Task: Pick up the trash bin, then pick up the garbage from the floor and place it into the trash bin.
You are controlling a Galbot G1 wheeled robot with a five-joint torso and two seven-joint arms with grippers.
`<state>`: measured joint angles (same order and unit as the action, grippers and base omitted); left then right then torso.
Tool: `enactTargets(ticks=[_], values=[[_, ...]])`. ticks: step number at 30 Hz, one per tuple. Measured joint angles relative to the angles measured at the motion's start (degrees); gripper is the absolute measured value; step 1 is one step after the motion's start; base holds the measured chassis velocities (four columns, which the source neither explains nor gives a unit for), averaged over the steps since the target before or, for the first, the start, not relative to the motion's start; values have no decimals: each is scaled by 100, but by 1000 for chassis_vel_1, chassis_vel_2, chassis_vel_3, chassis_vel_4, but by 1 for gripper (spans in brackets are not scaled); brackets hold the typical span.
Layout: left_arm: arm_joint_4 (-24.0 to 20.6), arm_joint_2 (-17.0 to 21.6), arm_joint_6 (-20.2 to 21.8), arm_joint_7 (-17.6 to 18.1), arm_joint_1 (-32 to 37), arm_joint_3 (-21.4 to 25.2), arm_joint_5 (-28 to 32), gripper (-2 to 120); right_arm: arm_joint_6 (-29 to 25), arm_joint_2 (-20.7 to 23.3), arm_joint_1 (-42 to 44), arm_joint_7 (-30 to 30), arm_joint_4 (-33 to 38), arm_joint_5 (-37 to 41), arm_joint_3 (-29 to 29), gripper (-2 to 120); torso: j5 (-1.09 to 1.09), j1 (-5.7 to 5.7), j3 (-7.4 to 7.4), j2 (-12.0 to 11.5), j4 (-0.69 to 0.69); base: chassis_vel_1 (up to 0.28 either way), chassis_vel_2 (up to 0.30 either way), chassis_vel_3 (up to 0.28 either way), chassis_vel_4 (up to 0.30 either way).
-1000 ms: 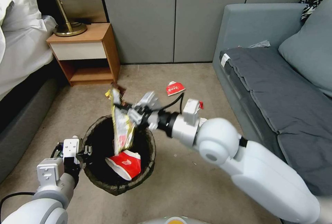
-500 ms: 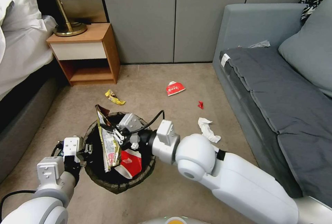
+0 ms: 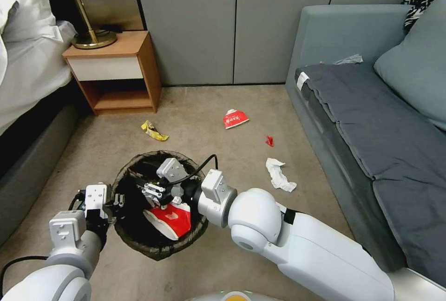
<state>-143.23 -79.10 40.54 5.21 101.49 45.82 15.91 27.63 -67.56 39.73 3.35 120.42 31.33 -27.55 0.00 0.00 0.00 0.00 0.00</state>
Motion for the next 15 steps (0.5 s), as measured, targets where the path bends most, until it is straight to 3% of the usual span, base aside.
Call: enactTargets(ticks=[3,5,8,15], values=[[0,-4,1,0,-5,1,0,1,0,34,52,22,45,2,70,78,0,0,0,0,0,0,0,0,0],[0,-5,1,0,-5,1,0,1,0,40,63,27,50,3,88,81,0,0,0,0,0,0,0,0,0],[0,-10,2,0,-7,-2,0,1,-1,103,127,53,107,9,214,95,0,0,0,0,0,0,0,0,0],[0,-10,2,-1,-18,-4,-1,1,-4,235,250,90,261,30,435,100,0,0,0,0,0,0,0,0,0]])
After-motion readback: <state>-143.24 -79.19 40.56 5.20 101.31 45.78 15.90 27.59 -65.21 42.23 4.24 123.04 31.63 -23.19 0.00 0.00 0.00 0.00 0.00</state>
